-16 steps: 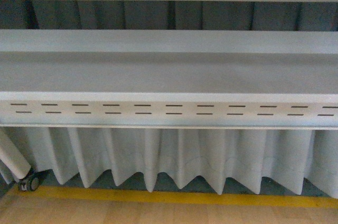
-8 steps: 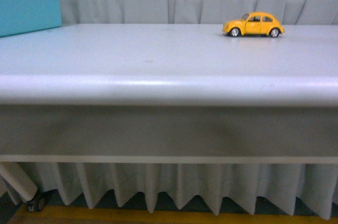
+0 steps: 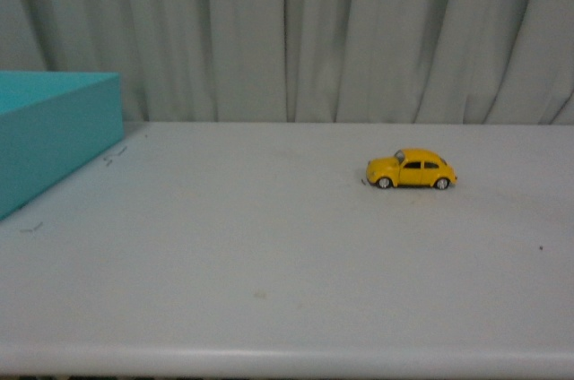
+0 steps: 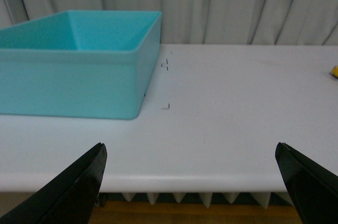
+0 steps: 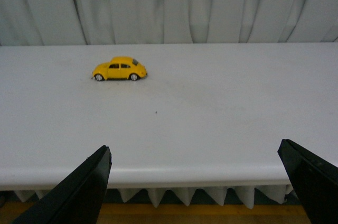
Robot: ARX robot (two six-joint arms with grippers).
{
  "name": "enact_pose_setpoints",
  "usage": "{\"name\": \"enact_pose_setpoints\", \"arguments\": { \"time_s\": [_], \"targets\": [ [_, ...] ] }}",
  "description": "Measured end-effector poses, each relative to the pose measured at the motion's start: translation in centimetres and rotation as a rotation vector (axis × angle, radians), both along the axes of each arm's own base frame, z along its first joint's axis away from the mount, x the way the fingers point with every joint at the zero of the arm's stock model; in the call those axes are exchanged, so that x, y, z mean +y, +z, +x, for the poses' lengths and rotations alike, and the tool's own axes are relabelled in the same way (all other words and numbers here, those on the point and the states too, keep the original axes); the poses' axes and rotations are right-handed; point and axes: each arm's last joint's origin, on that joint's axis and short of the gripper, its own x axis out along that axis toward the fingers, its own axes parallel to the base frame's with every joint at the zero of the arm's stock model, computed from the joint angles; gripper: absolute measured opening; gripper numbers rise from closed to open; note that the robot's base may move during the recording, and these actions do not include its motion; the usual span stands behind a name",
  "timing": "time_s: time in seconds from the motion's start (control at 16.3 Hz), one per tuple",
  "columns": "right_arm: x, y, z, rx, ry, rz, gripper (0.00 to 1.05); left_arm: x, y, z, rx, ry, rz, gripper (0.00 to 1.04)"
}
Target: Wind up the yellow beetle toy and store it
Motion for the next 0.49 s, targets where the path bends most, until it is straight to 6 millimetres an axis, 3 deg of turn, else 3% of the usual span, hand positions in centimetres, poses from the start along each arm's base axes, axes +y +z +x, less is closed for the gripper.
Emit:
{"name": "enact_pose_setpoints", "arguments": {
  "time_s": [0.49],
  "targets": [
    [0.00,0.01,0.00,-0.001,-0.001,0.003,0.98,0.00,0.03,0.00,-0.003,0.001,0.000,0.98]
  ]
}}
